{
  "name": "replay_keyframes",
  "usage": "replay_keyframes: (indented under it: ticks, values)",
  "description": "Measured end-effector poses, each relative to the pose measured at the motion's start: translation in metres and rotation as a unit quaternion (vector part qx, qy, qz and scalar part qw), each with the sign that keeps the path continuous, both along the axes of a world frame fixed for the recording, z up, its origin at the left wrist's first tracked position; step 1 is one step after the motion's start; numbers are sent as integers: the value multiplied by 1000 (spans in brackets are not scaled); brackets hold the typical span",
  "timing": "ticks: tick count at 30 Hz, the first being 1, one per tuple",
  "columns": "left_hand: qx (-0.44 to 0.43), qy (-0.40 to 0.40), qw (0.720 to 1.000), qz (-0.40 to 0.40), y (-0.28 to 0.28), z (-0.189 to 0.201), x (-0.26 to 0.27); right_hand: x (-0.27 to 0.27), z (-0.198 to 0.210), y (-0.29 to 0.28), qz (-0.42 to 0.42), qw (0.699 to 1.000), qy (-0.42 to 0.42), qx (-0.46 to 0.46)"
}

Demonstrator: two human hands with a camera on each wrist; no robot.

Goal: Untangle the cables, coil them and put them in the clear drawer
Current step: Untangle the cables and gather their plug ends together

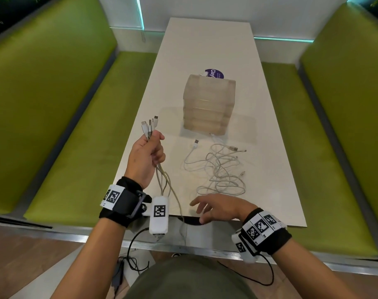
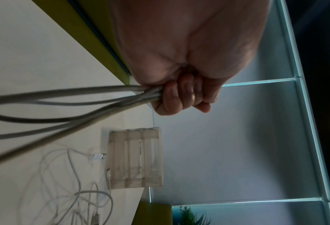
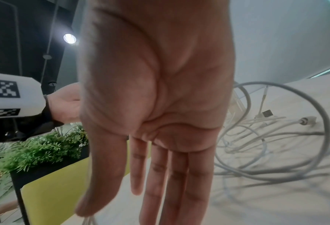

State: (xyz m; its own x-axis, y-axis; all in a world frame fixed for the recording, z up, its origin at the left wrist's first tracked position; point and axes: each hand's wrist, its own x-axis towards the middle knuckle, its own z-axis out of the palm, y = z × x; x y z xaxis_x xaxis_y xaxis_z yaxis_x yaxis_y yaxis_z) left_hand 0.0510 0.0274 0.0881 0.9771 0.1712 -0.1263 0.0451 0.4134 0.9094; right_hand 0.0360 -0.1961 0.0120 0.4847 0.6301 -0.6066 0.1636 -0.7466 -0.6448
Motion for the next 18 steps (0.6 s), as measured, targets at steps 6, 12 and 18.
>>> replay_keyframes:
  ticks: [6,12,18]
  values:
    - [-5,4,1000,-17,-8,-4,1,7,6,-6,-38,997,-43,58]
    - [-18,13,999,-30,-11,-7,0,26,43,-23,-355,879,-179,263]
    - [-21,24,999,-37,-18,-10,0,74,9,-74,-416,892,-117,-133]
